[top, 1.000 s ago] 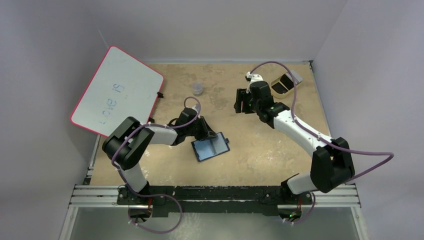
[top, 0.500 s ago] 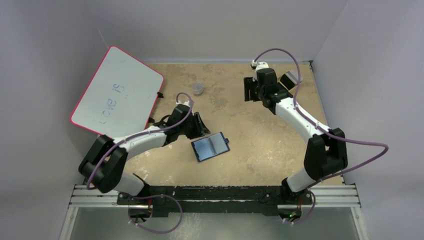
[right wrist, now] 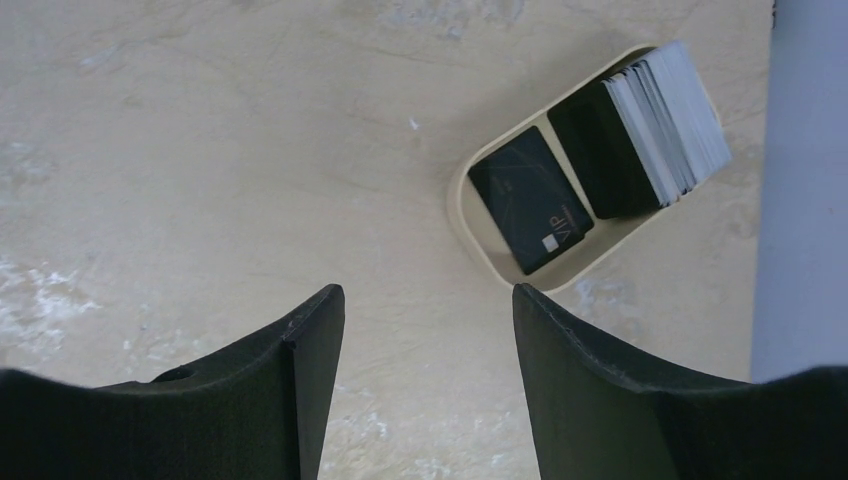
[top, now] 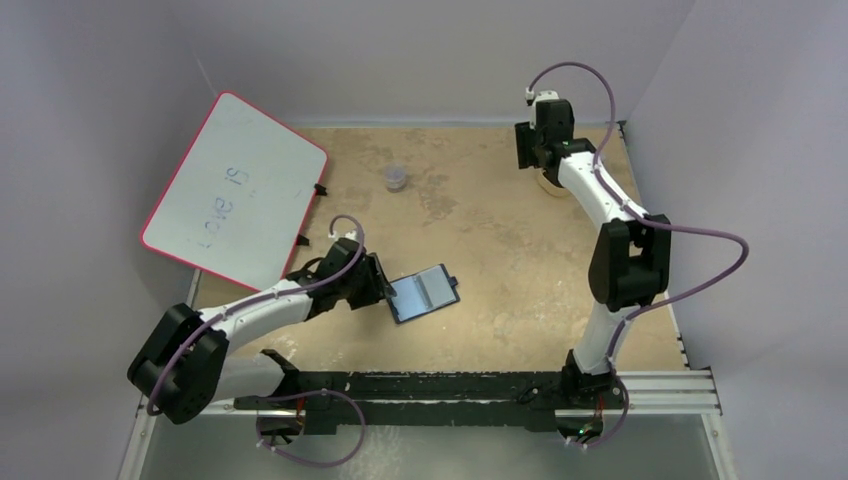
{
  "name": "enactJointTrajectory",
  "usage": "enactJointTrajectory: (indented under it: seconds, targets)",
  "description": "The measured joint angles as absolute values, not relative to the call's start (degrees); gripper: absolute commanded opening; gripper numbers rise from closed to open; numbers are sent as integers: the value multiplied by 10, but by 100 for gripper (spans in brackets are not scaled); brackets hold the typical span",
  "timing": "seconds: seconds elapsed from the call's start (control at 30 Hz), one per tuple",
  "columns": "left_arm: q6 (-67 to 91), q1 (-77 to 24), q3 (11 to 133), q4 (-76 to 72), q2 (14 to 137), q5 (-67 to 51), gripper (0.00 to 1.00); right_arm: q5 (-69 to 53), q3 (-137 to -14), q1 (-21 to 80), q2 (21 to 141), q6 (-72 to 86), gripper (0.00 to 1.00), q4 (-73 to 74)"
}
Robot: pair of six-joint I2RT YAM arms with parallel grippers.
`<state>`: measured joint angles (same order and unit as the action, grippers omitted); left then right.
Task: Put the credit cards into the card holder
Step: Turn over the card slot in the card holder, then pick up the credit card from the storage box.
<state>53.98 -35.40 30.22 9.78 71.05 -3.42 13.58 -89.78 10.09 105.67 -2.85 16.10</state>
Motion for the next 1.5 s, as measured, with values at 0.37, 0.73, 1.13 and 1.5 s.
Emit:
enactJointTrajectory:
  seconds: [0.37, 0.73, 1.13, 1.5]
  targets:
    - [570, -354, 259, 10, 726, -28, 48, 166, -920, 82, 1097, -89, 66, 177]
    - [574, -354, 266, -9, 752, -21, 0, 172, -937, 47, 1117, -147, 66, 173]
    - [530, -334, 316, 47, 744, -67, 0, 131, -929, 30, 1117, -222, 66, 140]
    - [482, -300, 330, 86, 743, -140, 0, 91, -929, 4, 1120, -277, 65, 134]
